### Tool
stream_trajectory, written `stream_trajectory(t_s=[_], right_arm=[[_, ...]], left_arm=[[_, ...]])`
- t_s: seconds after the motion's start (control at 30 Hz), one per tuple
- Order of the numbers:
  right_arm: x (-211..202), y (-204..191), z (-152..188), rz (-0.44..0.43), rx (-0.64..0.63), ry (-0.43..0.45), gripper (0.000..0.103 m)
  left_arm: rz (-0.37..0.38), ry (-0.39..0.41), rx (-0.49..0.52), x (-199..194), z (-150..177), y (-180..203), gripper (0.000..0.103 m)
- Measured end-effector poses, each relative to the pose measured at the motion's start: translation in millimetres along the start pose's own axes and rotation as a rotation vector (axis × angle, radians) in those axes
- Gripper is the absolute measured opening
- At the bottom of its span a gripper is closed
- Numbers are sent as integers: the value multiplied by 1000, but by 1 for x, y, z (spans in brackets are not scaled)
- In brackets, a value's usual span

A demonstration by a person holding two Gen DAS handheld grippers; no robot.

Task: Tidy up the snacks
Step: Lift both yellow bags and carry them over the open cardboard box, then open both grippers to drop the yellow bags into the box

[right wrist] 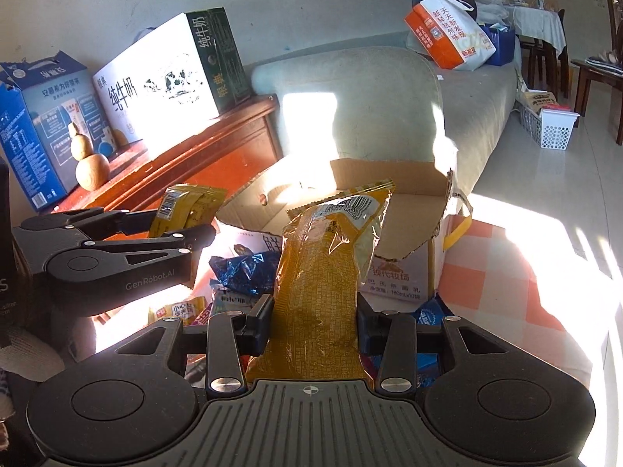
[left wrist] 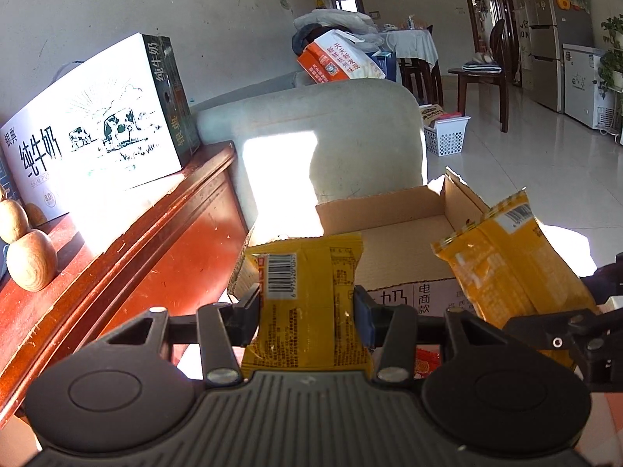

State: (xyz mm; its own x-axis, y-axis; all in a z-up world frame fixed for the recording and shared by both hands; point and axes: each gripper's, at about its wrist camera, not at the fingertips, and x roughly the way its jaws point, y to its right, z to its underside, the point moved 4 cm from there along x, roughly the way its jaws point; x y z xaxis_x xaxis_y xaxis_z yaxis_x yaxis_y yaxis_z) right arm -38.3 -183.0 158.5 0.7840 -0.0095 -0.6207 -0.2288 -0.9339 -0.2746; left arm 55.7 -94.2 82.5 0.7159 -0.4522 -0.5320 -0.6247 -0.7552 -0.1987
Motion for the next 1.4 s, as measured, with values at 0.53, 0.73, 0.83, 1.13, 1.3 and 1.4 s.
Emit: stream_trajectory(t_s=[0.53,0.73,0.83,1.13,1.3,1.4], right_arm=[[40,18,-57,11,48,65,41],[59,26,-69,28,67,67,41],[70,29,-72,45,75,63,41],[92,44,-80,106,160,82,51],[83,47,-79,90,184,73,71],[75,42,-75,57,164,60,71]], left_arm=[[35,27,-41,56,-39,-11,47],[52,7,-51,81,-49,-11,47],[52,-13,-55,96,-52,-10,47],[29,-71,-101,127,-53,-10,80],[54,-81,-133,111,-54,-18,84],[54,-94,-145,99,-52,-27,87]])
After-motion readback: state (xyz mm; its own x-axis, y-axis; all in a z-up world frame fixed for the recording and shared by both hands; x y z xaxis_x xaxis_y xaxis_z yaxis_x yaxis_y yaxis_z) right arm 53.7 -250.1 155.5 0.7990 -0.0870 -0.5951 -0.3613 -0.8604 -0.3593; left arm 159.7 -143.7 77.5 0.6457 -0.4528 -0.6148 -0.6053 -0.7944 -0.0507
